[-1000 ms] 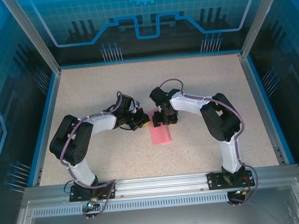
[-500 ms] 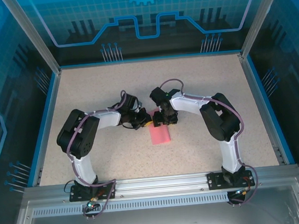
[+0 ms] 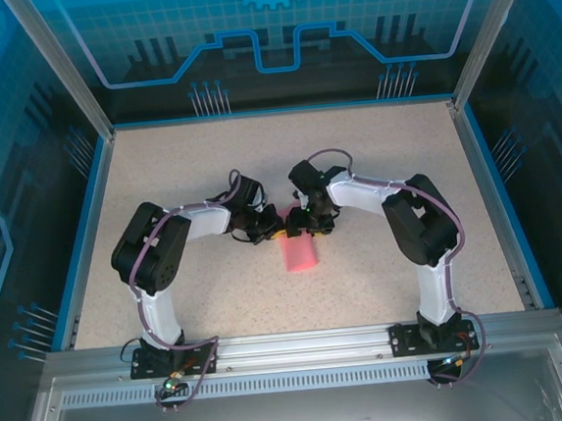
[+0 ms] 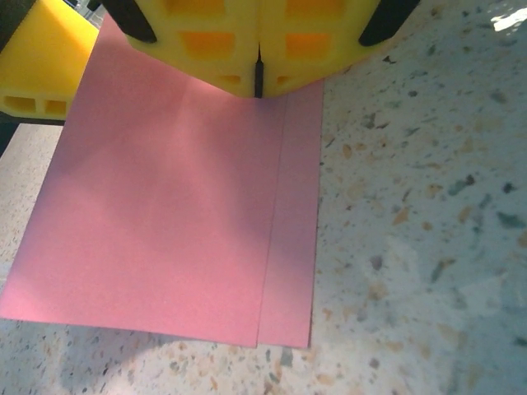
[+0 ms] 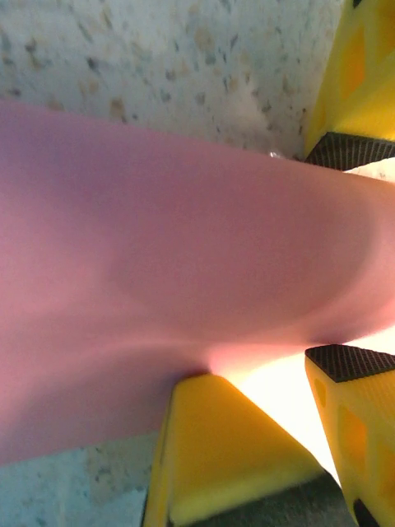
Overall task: Fold a paper plane with a square sheet of paper (pick it up from the middle)
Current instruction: Hold the square sheet of paper at the center of the table.
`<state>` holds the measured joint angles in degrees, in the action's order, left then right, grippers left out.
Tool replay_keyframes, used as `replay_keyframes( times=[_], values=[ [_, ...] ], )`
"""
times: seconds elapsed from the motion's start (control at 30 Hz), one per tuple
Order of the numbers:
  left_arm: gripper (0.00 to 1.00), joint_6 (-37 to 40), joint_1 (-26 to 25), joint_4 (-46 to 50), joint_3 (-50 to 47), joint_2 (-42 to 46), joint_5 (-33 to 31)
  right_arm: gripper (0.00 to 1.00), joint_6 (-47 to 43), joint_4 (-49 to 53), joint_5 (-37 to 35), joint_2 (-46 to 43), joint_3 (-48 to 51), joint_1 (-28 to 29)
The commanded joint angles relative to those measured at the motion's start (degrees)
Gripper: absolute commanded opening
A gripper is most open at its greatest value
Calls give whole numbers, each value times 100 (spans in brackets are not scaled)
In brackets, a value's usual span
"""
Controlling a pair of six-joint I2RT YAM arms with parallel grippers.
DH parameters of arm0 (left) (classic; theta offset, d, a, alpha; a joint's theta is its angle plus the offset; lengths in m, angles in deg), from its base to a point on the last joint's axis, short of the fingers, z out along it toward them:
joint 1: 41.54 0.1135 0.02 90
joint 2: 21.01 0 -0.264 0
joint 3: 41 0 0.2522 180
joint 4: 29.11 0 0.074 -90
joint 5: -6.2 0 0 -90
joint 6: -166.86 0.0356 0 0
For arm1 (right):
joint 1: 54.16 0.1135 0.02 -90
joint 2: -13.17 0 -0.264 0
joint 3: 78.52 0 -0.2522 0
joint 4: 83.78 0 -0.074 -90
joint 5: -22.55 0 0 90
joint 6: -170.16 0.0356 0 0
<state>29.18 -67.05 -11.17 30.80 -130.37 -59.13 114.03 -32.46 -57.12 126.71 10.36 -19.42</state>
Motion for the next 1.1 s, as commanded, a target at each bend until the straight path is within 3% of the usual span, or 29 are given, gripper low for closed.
replay_keyframes(
  times=[0.0,0.17,0.37,0.53,0.83,1.07],
  values=[
    [0,197,-33,596,23,-112,-330,62,-336,-86,766,-247,127,-248],
    [0,239,-39,627,14,-103,-380,61,-529,-125,1058,-193,356,-641],
    [0,294,-40,641,22,-120,-379,58,-780,-66,1270,127,276,-699],
    [0,327,-35,670,67,-122,-349,51,-786,-39,1122,420,213,-698],
    [0,441,-34,668,275,232,-211,48,-714,-157,666,664,386,-638],
    [16,437,-23,826,441,796,-325,47,-661,-240,340,792,477,-596]
  ],
)
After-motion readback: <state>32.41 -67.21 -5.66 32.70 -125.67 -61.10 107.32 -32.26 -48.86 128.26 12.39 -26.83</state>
